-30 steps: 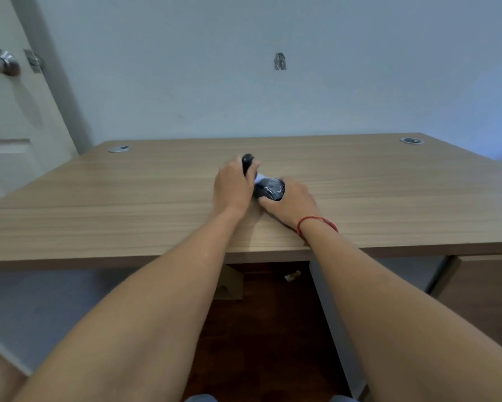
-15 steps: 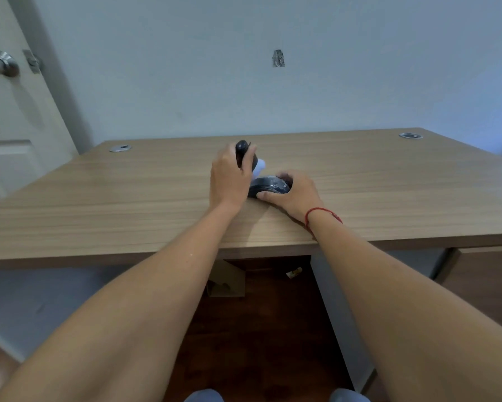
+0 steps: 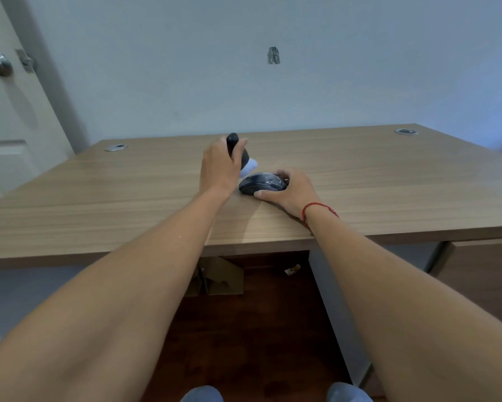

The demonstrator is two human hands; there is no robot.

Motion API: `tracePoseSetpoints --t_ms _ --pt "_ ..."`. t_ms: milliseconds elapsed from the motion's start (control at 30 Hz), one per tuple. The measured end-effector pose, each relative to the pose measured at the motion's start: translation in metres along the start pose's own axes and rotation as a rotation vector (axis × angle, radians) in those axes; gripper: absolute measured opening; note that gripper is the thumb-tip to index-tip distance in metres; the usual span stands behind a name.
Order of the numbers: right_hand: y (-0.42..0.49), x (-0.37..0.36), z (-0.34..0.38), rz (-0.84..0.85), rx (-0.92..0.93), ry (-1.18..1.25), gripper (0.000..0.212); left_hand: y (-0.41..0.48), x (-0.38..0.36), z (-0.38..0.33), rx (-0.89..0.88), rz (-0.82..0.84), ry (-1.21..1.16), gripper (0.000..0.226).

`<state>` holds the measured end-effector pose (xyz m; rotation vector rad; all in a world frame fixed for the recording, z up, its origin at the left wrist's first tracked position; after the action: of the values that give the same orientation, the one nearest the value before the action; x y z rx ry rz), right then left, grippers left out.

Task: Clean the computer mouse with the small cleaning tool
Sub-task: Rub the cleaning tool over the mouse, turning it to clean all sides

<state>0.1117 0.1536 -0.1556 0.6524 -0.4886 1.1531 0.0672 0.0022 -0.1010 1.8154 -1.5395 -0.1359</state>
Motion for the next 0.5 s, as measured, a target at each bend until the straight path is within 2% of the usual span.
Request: tracePoseSetpoints --t_ms 133,300,400,500 --pt "-0.003 0.002 0.002 0.006 0.015 0.011 0.067 -0.001 -0.011 0.009 0.059 0.054 0.060 0.044" --pt "-0.001 -0.001 0.002 0.010 0.025 -0.010 0.066 0.004 -0.001 0.025 0.104 0.136 0.268 0.044" --pt "-0.001 -0.003 0.004 0.004 0.021 -0.024 0.071 0.006 0.001 0.013 0.042 0.083 0.176 0.042" --pt "-0.003 -0.002 0.005 -0.015 0.025 -0.010 0.062 0.009 -0.005 -0.006 0.004 0.056 -0.006 0.037"
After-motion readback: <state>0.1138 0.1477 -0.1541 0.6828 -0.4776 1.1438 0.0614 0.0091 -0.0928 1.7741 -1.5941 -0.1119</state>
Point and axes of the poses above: each hand's wrist, its own y-axis towards the middle knuckle, its own x-axis out of the back of the hand, z = x × y, the point moved 2 cm from there along y, towards the middle knuckle, and after that the axes turned 9 degrees about -y, right-handed, at the moved point
